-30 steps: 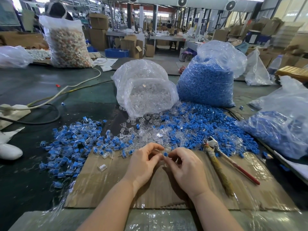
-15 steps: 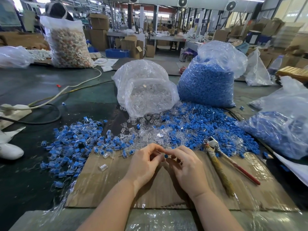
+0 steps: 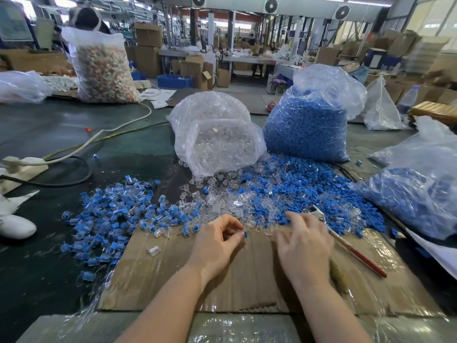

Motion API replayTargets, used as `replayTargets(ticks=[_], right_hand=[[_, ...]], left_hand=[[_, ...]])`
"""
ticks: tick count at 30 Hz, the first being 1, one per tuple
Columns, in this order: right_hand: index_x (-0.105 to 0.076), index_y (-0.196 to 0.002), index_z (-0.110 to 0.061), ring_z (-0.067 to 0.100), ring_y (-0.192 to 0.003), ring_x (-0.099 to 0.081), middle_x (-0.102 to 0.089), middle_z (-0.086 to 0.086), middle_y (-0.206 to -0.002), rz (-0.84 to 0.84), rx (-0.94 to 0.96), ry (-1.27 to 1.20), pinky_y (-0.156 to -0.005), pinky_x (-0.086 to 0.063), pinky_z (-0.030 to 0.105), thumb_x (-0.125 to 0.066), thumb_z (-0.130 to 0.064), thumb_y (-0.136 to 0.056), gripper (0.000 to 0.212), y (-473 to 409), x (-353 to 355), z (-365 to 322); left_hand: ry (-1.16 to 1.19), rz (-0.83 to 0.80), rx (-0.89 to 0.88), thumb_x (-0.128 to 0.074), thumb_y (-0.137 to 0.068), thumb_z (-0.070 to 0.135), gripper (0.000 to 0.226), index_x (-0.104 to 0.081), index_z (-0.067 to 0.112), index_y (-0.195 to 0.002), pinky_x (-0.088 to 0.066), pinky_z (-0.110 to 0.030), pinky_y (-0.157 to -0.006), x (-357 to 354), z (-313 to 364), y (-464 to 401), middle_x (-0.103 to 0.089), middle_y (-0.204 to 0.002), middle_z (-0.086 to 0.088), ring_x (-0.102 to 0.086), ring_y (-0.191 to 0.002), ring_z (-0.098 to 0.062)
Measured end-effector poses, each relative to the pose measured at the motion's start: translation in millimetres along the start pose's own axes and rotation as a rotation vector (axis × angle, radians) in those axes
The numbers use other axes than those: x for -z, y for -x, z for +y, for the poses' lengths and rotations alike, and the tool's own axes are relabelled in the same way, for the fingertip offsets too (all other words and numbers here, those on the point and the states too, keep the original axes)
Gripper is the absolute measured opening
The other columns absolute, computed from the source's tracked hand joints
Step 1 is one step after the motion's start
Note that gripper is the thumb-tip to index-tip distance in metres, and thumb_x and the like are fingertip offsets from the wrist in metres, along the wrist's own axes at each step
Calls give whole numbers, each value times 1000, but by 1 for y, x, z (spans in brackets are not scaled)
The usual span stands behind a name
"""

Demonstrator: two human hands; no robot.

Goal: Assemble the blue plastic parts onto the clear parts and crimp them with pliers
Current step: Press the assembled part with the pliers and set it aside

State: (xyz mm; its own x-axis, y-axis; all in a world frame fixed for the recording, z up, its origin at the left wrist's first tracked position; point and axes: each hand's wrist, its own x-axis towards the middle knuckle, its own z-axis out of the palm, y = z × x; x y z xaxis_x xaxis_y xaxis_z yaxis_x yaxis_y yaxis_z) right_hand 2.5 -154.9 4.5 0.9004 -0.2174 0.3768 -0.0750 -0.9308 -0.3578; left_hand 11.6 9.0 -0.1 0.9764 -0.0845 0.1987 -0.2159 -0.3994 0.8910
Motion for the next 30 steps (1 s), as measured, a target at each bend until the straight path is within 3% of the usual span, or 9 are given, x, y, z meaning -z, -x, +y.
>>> replayTargets(ticks=[3,7,9,12,17,20,23,27,30], right_hand=[[-25,-142,-20,29,-131,-35,-38,12,-143,-183,-291,292,-107,-27,48,-38,-56,-91,64,-8,10,17],[-8,-148,-17,34,-139,-19,-20,15,-153,-379,-467,348,-109,-13,61,-24,-66,-89,78,-11,17,36],[-17,-146,-17,34,-136,-24,-25,14,-150,-370,-463,380,-107,-18,59,-25,-62,-91,71,-11,20,37],[-43,-120,-13,33,-120,-39,-43,15,-131,-296,-378,415,-97,-35,45,-32,-51,-95,47,-12,25,33],[-45,-104,-15,24,-104,-50,-53,8,-114,-254,-156,392,-86,-42,32,-27,-48,-97,38,-8,36,18],[-46,-95,-18,12,-84,-50,-55,-1,-98,-356,31,152,-72,-42,21,-25,-46,-98,35,-5,40,3],[-48,-82,-18,7,-60,-44,-51,-5,-76,-581,43,-222,-49,-31,17,-32,-41,-99,33,-4,49,-19],[-46,-74,-15,9,-53,-37,-43,-3,-64,-747,11,-388,-49,-28,22,-35,-38,-100,36,-3,56,-35],[-47,-82,-17,2,-47,-38,-43,-5,-67,-816,-55,-399,-45,-29,17,-33,-43,-99,35,-6,59,-38]], left_hand=[[-3,5,12,-65,-84,10,15,-60,24,-83,-41,-4,-65,0,0,-1,-62,-78,7,-55,-68,4],[9,-2,31,-64,-85,11,12,-60,22,-85,-41,-4,-65,0,0,-2,-64,-80,3,-56,-73,-3],[24,-3,43,-64,-85,11,12,-60,22,-86,-42,-5,-66,0,1,-3,-64,-81,1,-56,-72,-3],[65,-1,67,-63,-86,9,12,-60,20,-87,-43,-6,-64,2,2,-3,-62,-79,2,-55,-68,0],[256,28,170,-62,-86,6,8,-62,13,-90,-47,-9,-59,5,3,-7,-66,-82,-5,-61,-65,-2],[478,51,298,-63,-85,5,8,-63,11,-91,-51,-17,-56,5,5,-11,-69,-77,-5,-65,-62,-8],[521,72,345,-64,-85,6,7,-63,12,-89,-50,-20,-54,5,4,-16,-69,-75,-6,-63,-60,-12],[557,103,383,-64,-85,5,7,-64,11,-88,-46,-17,-47,7,3,-19,-68,-70,-5,-63,-53,-9],[591,121,407,-64,-84,4,7,-64,9,-90,-46,-19,-46,8,0,-20,-68,-66,-3,-62,-52,-9]])
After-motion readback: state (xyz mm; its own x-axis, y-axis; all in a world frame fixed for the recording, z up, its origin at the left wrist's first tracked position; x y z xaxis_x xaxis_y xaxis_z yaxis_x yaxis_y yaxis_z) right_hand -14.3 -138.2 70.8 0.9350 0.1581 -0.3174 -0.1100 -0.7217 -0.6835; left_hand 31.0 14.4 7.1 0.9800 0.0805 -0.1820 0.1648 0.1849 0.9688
